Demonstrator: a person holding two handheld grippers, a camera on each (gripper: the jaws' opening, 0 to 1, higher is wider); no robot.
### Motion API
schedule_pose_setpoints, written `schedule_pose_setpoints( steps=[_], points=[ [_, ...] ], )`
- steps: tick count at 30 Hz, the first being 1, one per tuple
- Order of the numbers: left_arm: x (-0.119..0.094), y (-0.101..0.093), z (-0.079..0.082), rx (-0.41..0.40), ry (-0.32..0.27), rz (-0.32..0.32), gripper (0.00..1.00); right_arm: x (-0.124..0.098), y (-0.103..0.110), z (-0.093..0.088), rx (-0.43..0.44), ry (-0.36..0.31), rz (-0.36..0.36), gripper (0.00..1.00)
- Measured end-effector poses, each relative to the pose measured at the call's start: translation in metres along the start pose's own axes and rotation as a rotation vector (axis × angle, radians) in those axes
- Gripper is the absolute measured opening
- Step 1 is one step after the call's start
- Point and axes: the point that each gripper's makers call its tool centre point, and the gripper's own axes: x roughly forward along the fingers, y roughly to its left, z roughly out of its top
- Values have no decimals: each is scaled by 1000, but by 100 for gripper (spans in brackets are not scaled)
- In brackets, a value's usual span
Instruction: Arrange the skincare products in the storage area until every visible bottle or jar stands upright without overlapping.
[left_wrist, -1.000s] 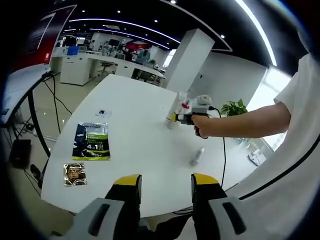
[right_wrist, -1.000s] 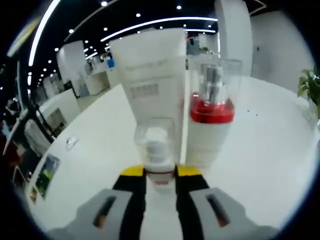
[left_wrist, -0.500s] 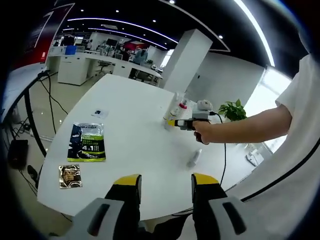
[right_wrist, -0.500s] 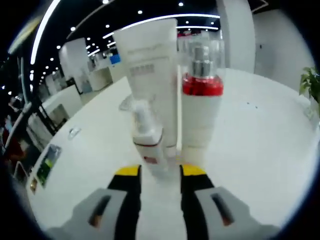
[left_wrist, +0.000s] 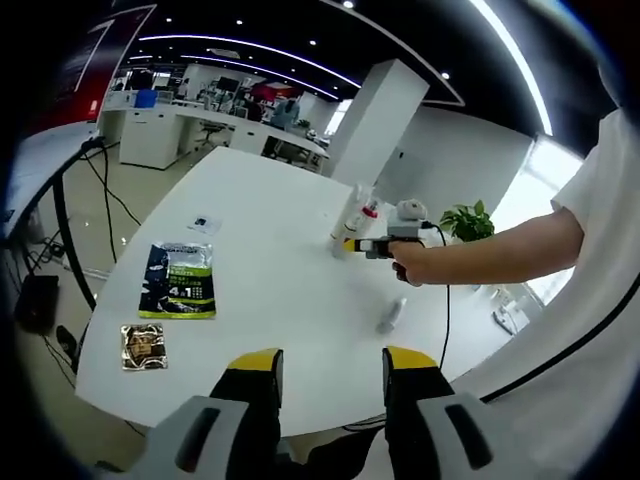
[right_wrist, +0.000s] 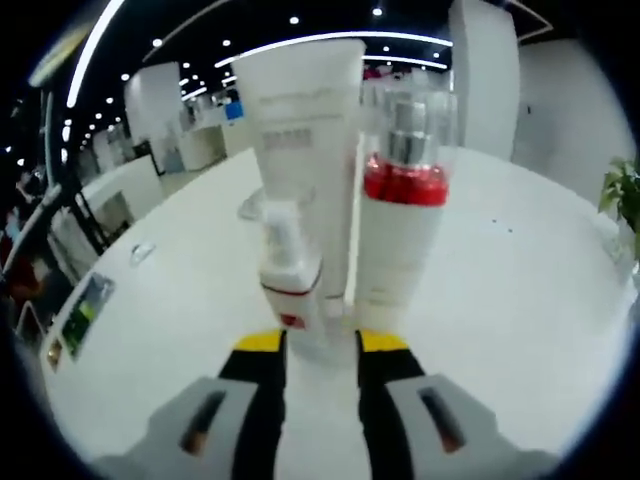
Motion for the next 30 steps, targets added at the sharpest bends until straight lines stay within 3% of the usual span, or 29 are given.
schedule_pose_setpoints(
  steps=[8,10,12,15,20,25,30],
  points=[
    [8,-2,3,-10,-7,-21,41,-17,7,-7,-65,16,59,31],
    [16,-5,4,-11,-2,-50,41,-32,-1,-14,-58,53,59,34],
    [24,-10,6,-4,3,-78,41,-46,-9,-20,0,72,63,36],
    [36,-19,7,-2,9,-123,40,-65,-28,-29,17,84,48,36],
    [55,-32,12,19,20,-191,39,-108,-52,-66,157,158,4,32],
    [67,-36,19,18,15,-221,37,-136,-41,-105,253,248,17,32],
    [71,-40,19,25,23,-247,36,-140,-17,-129,339,297,51,33]
  ],
)
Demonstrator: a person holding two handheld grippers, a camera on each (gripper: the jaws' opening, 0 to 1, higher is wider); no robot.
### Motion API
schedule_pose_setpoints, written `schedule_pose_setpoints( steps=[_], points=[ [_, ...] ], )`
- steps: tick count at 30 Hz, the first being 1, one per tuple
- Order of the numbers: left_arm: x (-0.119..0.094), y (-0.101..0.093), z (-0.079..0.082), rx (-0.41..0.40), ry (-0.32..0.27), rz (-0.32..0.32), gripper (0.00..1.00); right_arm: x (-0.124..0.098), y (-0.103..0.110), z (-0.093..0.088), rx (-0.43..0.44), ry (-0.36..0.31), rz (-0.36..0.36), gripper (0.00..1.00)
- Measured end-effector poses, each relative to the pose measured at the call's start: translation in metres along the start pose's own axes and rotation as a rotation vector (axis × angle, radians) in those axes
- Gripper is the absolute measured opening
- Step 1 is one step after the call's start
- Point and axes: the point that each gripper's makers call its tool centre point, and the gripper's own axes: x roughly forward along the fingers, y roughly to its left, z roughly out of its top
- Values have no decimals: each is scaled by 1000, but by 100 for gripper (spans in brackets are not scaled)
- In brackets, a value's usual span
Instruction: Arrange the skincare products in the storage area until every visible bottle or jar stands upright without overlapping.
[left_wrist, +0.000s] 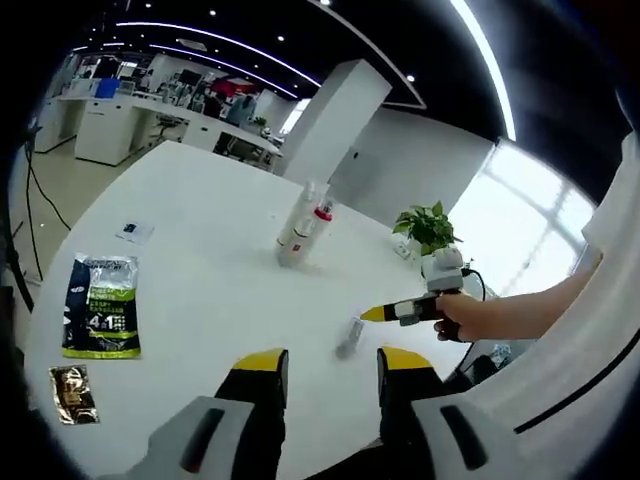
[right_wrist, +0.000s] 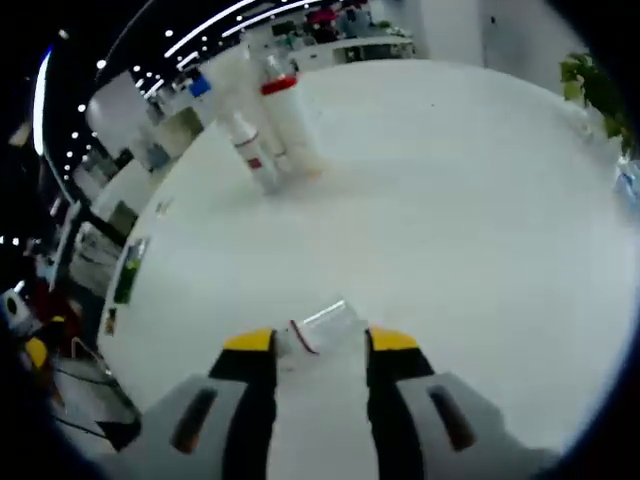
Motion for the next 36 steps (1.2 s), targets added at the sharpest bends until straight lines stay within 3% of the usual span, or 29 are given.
schedule_pose_setpoints(
  steps=[4,8,15,23,28,32,36],
  points=[
    [-1,-1,-1,5,5,-5,36,9,14,-3,39,13,25,36],
    [-9,7,-1,7,6,21,34,21,27,3,-2,27,20,37],
    [-25,20,-1,-15,-16,73,33,38,38,4,-172,81,-2,33],
    [-34,28,-1,-32,-30,107,33,44,48,3,-247,99,13,31],
    [-32,27,-2,-23,-18,104,33,45,41,-1,-429,141,-11,20],
    [-29,27,0,-19,-11,98,33,42,42,0,-435,125,10,19],
    [-21,22,-4,-14,16,70,33,33,50,8,-399,61,61,19]
  ],
)
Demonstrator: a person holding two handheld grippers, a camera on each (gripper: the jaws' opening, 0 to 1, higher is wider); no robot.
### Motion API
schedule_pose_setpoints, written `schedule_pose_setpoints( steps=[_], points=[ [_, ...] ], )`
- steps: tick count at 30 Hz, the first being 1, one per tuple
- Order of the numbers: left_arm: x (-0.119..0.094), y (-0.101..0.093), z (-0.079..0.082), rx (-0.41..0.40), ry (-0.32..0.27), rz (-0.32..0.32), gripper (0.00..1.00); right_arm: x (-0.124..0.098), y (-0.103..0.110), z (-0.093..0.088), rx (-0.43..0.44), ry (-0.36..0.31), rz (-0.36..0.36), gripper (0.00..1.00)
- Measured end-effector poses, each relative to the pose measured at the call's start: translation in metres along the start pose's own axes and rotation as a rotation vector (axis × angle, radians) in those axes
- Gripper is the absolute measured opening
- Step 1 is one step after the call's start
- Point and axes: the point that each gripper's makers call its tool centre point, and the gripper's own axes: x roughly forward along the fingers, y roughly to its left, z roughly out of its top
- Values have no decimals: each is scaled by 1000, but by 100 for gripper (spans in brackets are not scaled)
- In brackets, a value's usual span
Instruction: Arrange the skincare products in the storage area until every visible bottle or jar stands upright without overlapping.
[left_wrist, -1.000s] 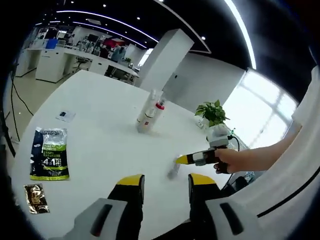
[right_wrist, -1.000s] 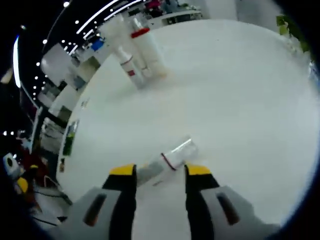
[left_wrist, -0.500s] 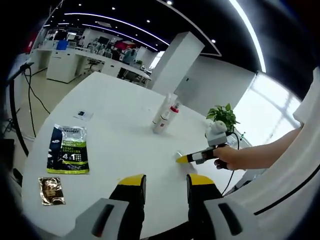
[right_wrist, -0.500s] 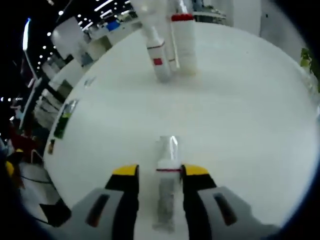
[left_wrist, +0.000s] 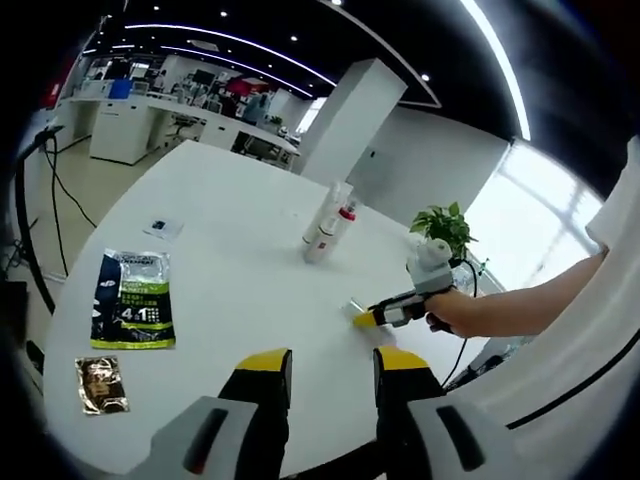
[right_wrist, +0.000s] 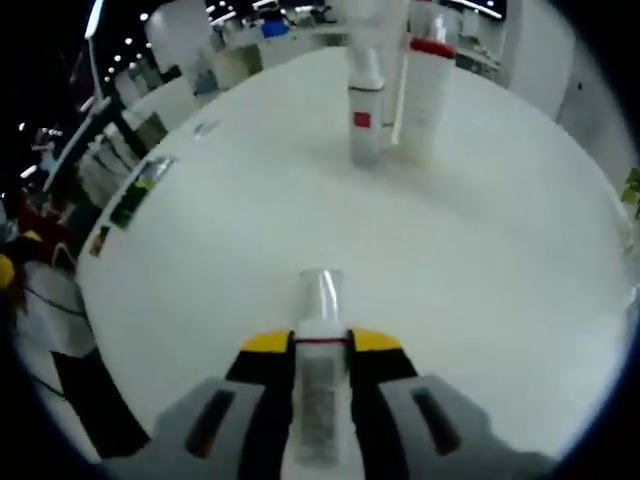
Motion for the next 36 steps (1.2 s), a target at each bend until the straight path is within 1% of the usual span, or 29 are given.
schedule_pose_setpoints(
  steps=[1,2,3,4,5,6,7,8,9,11,12,13,14,16,17,18,20,21,23,24,26,27,28,29,30,31,33,35,36],
  points=[
    [3,-2,0,-11,7,-16,33,-4,4,8,7,-44,26,19],
    [5,-6,1,-43,6,-37,33,-9,10,13,19,-81,61,19],
    [9,-10,4,-66,-2,-53,34,-17,20,23,73,-128,119,19],
    [13,-12,8,-59,-6,-66,34,-24,25,30,94,-163,146,19],
    [19,-17,11,-53,-1,-87,34,-32,30,41,109,-216,163,18],
    [23,-21,13,-44,6,-106,35,-39,34,46,129,-239,182,18],
    [25,-22,14,-42,8,-113,35,-51,46,58,169,-291,242,18],
    [30,-27,15,-35,14,-135,36,-55,48,62,176,-313,255,18],
    [38,-37,20,-21,25,-181,36,-70,58,78,203,-387,308,18],
    [47,-51,31,-26,8,-237,36,-92,75,96,247,-462,407,18],
    [50,-56,35,-34,3,-258,37,-101,80,103,252,-494,432,18],
    [53,-63,40,-47,0,-284,37,-113,92,112,258,-537,493,18],
    [56,-72,47,-59,-11,-322,37,-122,100,117,268,-553,545,18],
    [60,-80,54,-58,-17,-358,38,-136,108,127,271,-608,580,18],
    [63,-85,59,-53,-24,-381,38,-152,120,135,293,-639,676,18],
    [65,-91,64,-60,-30,-409,38,-159,124,139,317,-653,718,18],
    [65,-100,72,-69,-41,-458,38,-172,132,146,317,-691,782,18],
    [65,-105,75,-76,-42,-483,38,-179,139,148,323,-697,832,18],
    [62,-119,81,-81,-48,-550,38,-188,146,151,320,-714,881,18],
    [60,-127,83,-88,-48,-586,38,-193,153,152,317,-716,929,18],
    [57,-135,85,-103,-45,-630,37,-197,158,153,314,-720,952,18],
    [54,-140,85,-118,-32,-658,36,-200,163,154,296,-721,977,18],
    [53,-142,86,-118,-27,-666,33,-202,165,155,293,-725,991,18],
    [49,-145,85,-114,-14,-692,27,-204,169,157,305,-724,1017,18],
    [44,-151,85,-127,-5,-734,25,-202,169,157,299,-725,1003,18],
    [46,-145,89,-144,-7,-703,24,-204,172,159,315,-713,1040,19],
    [40,-141,91,-144,2,-703,24,-203,175,162,302,-718,1031,19],
    [36,-139,95,-106,-14,-696,23,-205,179,166,289,-721,1042,19],
    [35,-139,96,-102,-17,-692,23,-206,180,168,284,-723,1043,19]
  ],
)
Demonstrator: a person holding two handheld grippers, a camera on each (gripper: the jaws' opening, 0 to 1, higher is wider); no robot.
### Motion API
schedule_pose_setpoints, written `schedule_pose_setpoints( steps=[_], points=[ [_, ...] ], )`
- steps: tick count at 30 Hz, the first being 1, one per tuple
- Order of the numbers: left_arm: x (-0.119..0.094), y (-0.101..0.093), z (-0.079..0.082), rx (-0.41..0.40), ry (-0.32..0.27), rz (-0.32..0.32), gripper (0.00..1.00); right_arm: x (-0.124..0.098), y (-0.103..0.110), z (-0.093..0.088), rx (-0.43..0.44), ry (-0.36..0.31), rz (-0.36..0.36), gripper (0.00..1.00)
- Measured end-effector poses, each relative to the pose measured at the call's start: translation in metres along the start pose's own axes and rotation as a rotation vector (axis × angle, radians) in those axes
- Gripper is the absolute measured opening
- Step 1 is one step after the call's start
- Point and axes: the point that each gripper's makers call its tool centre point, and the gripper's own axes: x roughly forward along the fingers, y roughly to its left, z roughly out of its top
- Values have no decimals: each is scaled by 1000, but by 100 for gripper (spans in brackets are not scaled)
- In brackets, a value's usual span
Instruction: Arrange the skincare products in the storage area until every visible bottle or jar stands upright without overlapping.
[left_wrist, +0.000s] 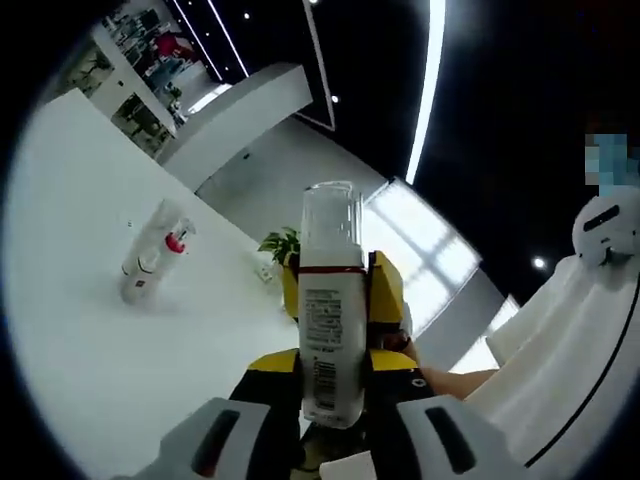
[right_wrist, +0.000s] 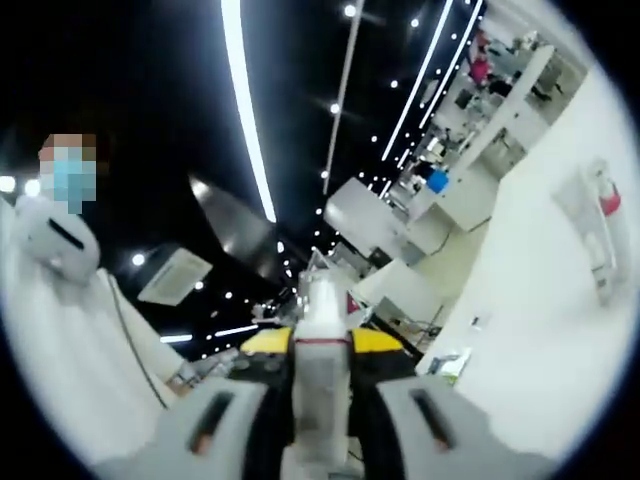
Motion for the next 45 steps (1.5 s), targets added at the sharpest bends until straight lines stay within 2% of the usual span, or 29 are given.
schedule_pose_setpoints(
  steps=[2,4,8,10,11,16,19,22,24,26,27,28,32,34,36,39,40,43,45],
  points=[
    [-2,4,4,18,3,28,22,4,-1,2,-13,11,-10,19],
    [-3,15,9,82,11,100,22,5,-7,5,-73,24,-48,19],
    [-4,27,17,170,40,204,22,6,-10,12,-96,37,-89,23],
    [-5,34,24,224,60,272,22,3,-14,16,-114,39,-137,23],
    [-6,40,28,266,69,319,22,-1,-18,22,-112,22,-166,23],
    [-11,64,34,354,114,471,22,-6,-28,37,-91,-30,-255,23],
    [-13,70,31,384,139,525,22,0,-34,32,-100,12,-300,26],
    [-14,71,26,402,153,543,22,7,-45,16,-124,98,-367,28],
    [-17,76,20,439,188,576,22,11,-49,12,-130,111,-394,27],
    [-17,76,17,447,198,579,22,14,-52,7,-125,133,-417,24],
    [-19,79,16,459,212,594,22,14,-59,0,-144,176,-465,21],
    [-21,82,14,467,228,611,22,13,-62,-1,-161,190,-488,21],
    [-30,84,11,483,227,630,22,20,-59,-9,-158,207,-477,20],
    [-34,84,11,516,216,634,22,20,-57,-10,-166,215,-461,19],
    [-36,84,9,503,213,611,22,20,-57,-13,-167,231,-448,19],
    [-36,80,7,479,193,567,22,20,-52,-15,-152,256,-399,19],
    [-34,75,3,455,192,522,23,21,-48,-17,-166,276,-367,19],
    [-39,68,-3,447,211,480,24,20,-40,-22,-167,300,-312,19],
    [-41,62,-10,426,225,435,31,22,-28,-29,-176,336,-222,19]
  ],
)
